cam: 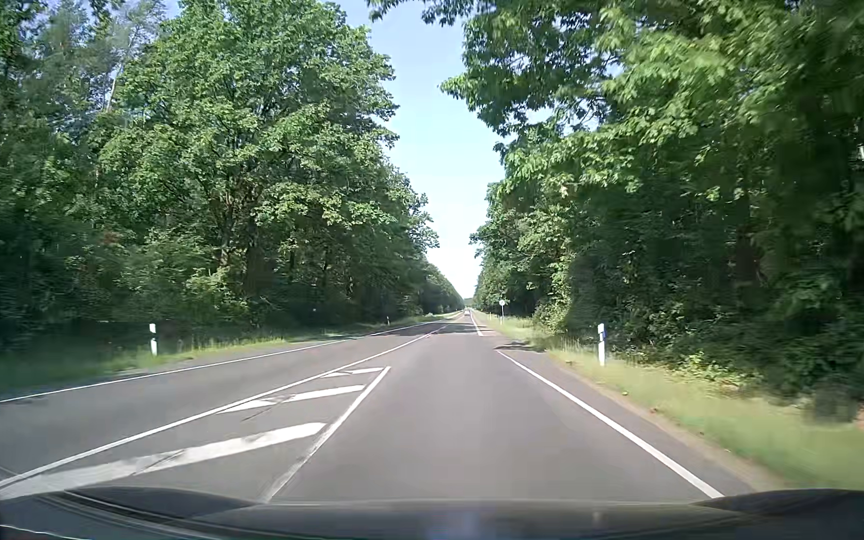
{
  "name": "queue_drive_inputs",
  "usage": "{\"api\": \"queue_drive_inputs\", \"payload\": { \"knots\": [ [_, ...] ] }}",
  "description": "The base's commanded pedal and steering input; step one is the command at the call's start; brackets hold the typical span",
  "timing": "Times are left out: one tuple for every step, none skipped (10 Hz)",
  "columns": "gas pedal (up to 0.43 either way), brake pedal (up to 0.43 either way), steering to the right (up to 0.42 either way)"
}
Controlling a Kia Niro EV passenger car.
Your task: Follow the waypoints while adhering to traffic rules and regulations
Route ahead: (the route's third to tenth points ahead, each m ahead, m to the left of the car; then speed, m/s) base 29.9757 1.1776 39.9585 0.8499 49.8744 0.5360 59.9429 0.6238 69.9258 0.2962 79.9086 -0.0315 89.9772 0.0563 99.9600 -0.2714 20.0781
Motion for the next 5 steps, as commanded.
{"api": "queue_drive_inputs", "payload": {
  "knots": [
    [0.319, 0.03, -0.001],
    [0.319, 0.03, -0.001],
    [0.319, 0.03, 0.0],
    [0.331, 0.03, -0.001],
    [0.331, 0.03, 0.0]
  ]
}}
